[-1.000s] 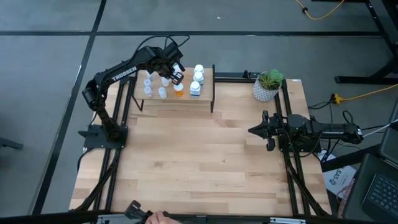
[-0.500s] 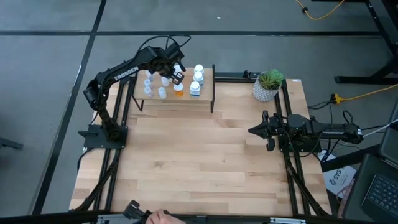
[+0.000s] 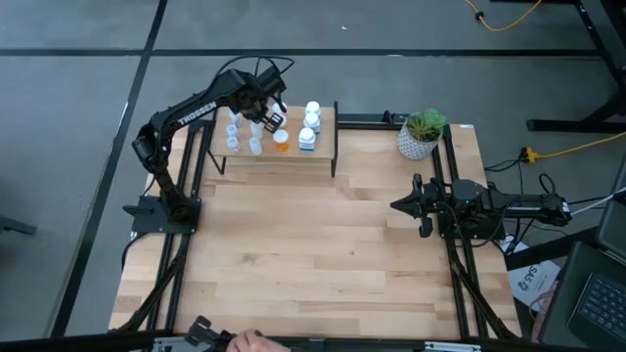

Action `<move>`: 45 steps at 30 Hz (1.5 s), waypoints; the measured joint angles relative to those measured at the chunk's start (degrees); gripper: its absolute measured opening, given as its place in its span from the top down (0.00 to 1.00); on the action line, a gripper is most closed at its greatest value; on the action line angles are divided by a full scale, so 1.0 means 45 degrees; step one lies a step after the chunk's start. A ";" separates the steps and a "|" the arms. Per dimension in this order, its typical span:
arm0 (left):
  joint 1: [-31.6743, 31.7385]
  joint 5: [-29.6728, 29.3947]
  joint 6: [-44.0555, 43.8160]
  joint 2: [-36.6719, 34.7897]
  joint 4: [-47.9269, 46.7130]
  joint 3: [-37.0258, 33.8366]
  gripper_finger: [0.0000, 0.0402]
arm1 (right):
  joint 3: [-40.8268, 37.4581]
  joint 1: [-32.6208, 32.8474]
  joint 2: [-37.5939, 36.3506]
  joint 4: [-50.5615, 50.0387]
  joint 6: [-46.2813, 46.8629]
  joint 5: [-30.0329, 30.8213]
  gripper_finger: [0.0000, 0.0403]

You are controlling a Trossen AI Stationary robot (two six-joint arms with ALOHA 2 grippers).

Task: Pick and place medicine bottles onto shelf by color
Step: Adjust the pill bottles

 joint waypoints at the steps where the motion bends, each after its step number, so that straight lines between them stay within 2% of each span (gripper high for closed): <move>1: 0.0014 0.0005 -0.0040 0.0011 -0.0095 0.0105 1.00 | 0.0000 0.0000 -0.0002 0.0000 -0.0004 0.0002 0.96; 7: -0.0042 -0.0304 -0.0045 0.0013 -0.0061 0.0251 1.00 | 0.0000 0.0000 0.0000 -0.0003 -0.0002 0.0002 0.96; 12: -0.0150 -0.1903 0.0159 0.0005 -0.0018 0.0337 1.00 | -0.0002 0.0000 -0.0002 0.0000 -0.0001 0.0000 0.96; 15: -0.0286 -0.2358 0.0266 -0.0121 -0.0657 0.1115 1.00 | 0.0000 0.0001 0.0000 0.0000 -0.0002 0.0000 0.96; 21: -0.1398 -0.1398 0.0702 -0.0714 -0.2764 0.3190 1.00 | -0.0005 0.0000 -0.0002 0.0000 -0.0002 -0.0003 0.96; 28: -0.3763 -0.0325 0.1975 -0.3197 -0.2620 0.2530 1.00 | -0.0005 0.0000 0.0000 0.0000 -0.0004 -0.0003 0.96; 31: -0.4763 0.0564 0.2221 -0.4793 -0.2002 0.1464 1.00 | -0.0005 0.0000 0.0003 0.0000 -0.0004 0.0002 0.96; 34: -0.5940 0.1092 0.2260 -0.6605 -0.0104 -0.0394 1.00 | -0.0005 0.0000 -0.0001 0.0000 0.0001 -0.0003 0.96; 37: -0.6905 0.1437 0.2408 -0.8423 0.2405 -0.2773 1.00 | -0.0005 0.0000 0.0003 0.0000 -0.0003 -0.0003 0.96; 43: -0.8206 0.1417 0.2003 -1.1935 0.6049 -0.7841 1.00 | -0.0005 0.0000 0.0003 -0.0003 -0.0001 0.0001 0.96; 45: -0.8562 0.1418 0.1978 -1.2912 0.7933 -0.9608 1.00 | -0.0005 0.0000 -0.0002 0.0000 -0.0001 -0.0001 0.96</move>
